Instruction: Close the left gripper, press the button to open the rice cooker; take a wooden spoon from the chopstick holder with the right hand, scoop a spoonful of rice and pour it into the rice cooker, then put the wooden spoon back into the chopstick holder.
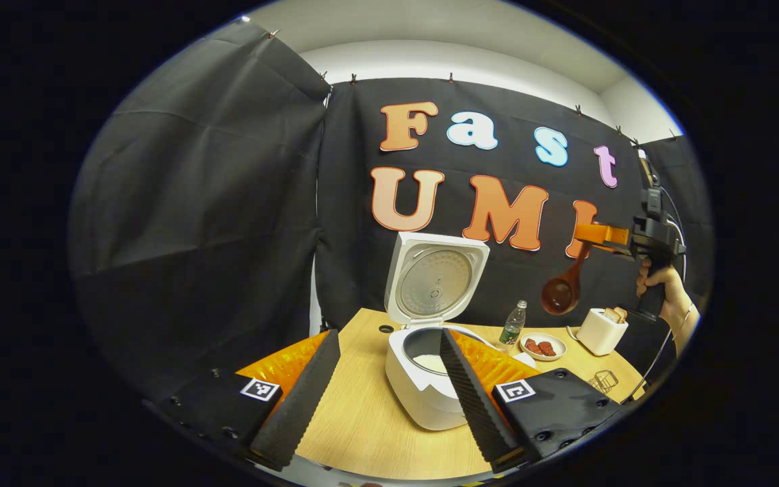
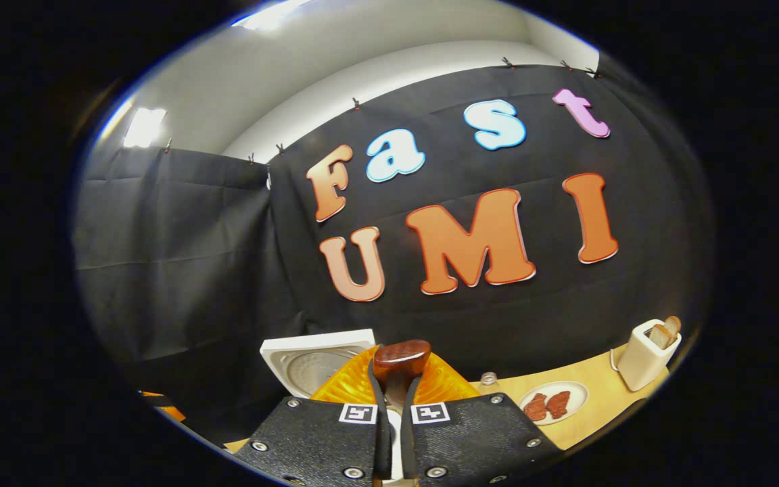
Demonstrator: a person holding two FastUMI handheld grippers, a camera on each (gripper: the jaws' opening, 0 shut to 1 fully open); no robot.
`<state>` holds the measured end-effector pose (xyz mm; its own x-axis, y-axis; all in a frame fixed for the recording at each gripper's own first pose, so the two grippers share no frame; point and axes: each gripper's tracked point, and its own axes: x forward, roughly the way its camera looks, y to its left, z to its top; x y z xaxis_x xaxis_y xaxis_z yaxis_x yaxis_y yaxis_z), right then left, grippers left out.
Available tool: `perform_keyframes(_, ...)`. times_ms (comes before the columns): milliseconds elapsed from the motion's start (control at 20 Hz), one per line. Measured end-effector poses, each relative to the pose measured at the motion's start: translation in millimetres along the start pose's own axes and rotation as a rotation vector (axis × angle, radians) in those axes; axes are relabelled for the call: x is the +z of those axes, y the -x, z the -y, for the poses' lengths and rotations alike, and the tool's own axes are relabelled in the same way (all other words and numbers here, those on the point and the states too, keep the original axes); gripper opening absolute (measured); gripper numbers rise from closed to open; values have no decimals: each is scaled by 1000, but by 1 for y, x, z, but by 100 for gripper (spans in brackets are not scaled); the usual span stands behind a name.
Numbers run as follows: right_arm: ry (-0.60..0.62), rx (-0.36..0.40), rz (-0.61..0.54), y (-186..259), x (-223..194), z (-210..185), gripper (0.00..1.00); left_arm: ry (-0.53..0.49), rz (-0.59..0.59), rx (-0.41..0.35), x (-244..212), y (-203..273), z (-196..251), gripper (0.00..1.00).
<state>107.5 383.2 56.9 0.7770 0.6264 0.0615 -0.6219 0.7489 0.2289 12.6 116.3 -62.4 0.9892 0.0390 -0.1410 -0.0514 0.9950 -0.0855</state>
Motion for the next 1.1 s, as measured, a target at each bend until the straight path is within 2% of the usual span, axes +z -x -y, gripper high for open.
perform_keyframes(500, -51, -272, 14, 105, -1, 148, 5, -8, 25, -47, 18, -25, 26, 100)
perform_keyframes(700, -115, -351, 7, 141, -23, 184, 4, -18, 36, -66, 27, -32, 40, 100)
perform_keyframes(750, -133, -368, 6, 161, -26, 188, 4, -22, 38, -71, 27, -33, 43, 100)
perform_keyframes(1100, -260, -449, -56, 184, -104, 234, 4, -33, 28, -87, 24, -32, 64, 100)
